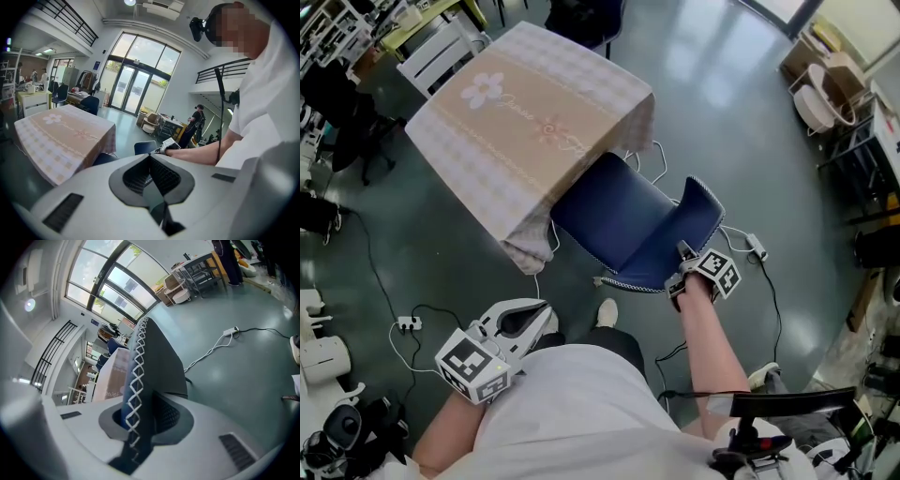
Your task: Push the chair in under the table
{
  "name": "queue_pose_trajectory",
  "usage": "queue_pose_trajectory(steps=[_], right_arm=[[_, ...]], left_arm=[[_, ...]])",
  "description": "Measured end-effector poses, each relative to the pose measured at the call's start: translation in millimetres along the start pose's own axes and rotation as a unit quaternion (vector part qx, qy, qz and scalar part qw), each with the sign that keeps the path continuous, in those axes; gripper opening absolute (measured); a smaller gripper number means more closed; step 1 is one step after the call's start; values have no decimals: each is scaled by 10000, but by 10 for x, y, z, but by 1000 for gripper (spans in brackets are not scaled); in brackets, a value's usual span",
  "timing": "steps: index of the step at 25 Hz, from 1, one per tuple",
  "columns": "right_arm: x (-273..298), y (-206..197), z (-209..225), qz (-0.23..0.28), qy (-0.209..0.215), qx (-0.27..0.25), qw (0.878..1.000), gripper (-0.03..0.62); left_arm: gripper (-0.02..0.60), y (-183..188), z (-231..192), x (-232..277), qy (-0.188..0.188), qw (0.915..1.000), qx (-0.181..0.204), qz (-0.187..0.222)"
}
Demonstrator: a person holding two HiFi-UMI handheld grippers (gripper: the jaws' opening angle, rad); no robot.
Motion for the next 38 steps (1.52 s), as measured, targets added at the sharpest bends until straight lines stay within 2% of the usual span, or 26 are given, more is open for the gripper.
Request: queue_pose_trajectory(steps=[9, 19, 24, 28, 32, 35, 38], right_arm=[[313, -136, -333, 7, 42, 105, 9999, 77], [422, -235, -495, 80, 64, 95, 9999, 80], [387, -212, -451, 331, 96, 111, 9993, 134], [267, -236, -398, 557, -127, -83, 9983, 222], [-33, -261, -451, 885, -186, -345, 9953, 222], [-377, -395, -591, 1094, -224, -959, 9891, 222], [-823, -711, -732, 1142, -217, -1565, 9808, 221]], left_arm=[[11, -125, -253, -334, 268, 9993, -210, 121], [9, -249, -385, -674, 353, 9989, -284, 134], [11, -284, -438, -848, 246, 9993, -188, 187], [11, -362, -510, -1071, 137, 9995, -98, 251], [11, -471, -582, -1278, -71, 9994, 23, 341], [11, -579, -613, -1390, -319, 9987, 118, 371], [11, -677, -603, -1457, -670, 9970, 195, 345]])
Point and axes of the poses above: the fingertips, and each gripper's own axes: x forward along the fingers, z to its right, y out of its top, the point moved 5 cm from there along -x, backward along the fingers, and after that the axes turned 2 degrees about x, right-handed, at the moved point
